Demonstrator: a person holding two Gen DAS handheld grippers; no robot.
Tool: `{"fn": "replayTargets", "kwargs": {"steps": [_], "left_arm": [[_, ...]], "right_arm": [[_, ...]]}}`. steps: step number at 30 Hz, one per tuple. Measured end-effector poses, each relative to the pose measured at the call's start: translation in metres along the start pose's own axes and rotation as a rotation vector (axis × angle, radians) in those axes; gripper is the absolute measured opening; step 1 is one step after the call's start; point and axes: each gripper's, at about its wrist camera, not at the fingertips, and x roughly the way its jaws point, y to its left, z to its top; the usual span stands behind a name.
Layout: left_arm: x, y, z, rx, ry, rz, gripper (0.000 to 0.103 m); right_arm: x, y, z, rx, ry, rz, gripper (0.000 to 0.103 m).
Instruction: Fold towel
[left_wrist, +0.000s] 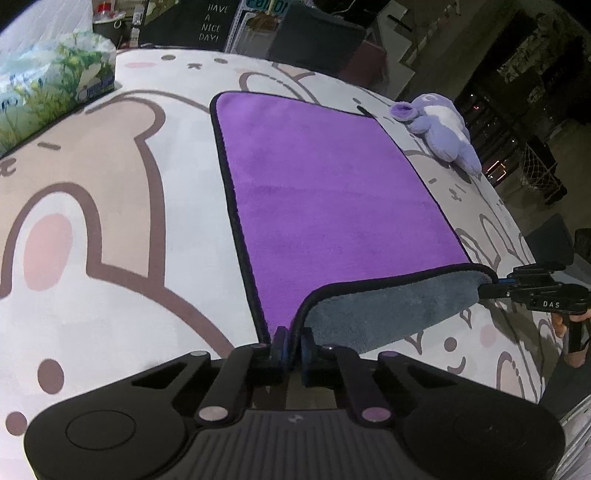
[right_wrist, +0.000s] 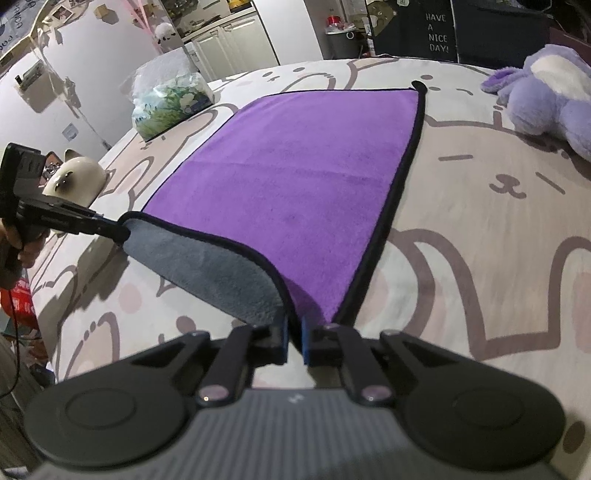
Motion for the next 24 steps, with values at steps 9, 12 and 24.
{"fn": "replayTargets", "kwargs": {"steps": [9, 12, 24], "left_arm": [[-0.015, -0.008, 0.016, -0.009, -0.123, 0.043, 0.005], [-0.019, -0.011, 0.023, -0.016, -0.166, 0.061, 0.005], [-0.018, -0.014, 0.060, -0.007, -0.309, 0.125, 0.005]], "right_arm": [[-0.010, -0.004, 0.010, 0.041, -0.062, -0.008, 0.006], [-0.016, -0.002, 0.016, 0.051, -0.103, -0.018, 0.006], [-0.027, -0.003, 0.056, 0.072, -0.264, -0.077, 0.006]]}}
